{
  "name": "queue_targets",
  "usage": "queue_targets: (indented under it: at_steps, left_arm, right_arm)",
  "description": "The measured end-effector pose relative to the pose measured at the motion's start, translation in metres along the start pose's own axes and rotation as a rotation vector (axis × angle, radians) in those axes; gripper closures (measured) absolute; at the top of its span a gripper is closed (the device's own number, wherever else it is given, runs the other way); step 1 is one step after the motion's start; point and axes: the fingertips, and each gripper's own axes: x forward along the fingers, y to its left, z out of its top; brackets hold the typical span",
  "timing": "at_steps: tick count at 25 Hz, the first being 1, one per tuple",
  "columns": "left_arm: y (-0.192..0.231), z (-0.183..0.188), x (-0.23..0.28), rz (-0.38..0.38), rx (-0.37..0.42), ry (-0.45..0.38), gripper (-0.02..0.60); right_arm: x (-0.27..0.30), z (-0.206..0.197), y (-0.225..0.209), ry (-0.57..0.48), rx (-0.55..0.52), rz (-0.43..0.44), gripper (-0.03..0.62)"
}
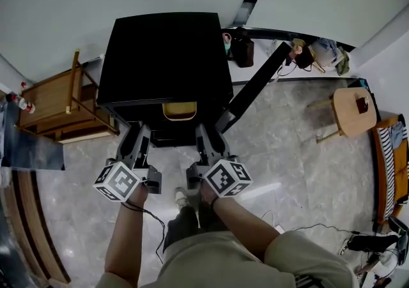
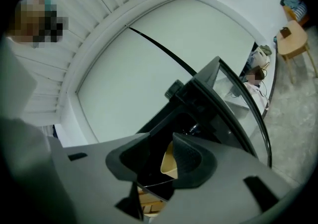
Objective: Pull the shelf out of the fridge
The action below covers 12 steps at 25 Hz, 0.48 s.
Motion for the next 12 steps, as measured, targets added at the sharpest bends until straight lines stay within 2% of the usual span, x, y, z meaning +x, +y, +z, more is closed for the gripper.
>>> queue_targets:
  at_steps: [8,12]
  left_arm:
    - [0.052,-0.035,0.027,0.005,-0.202,0.034,0.383]
    - [0.076,-0.061,0.034,0.042,-0.292,0.063,0.377]
  right_arm:
    - [0.019,-0.034,-0.044,0.012,0.060,-0.106,0.481]
    - [0.024,-0.049,-0.068,0.029,0.101,-0.157,0.474]
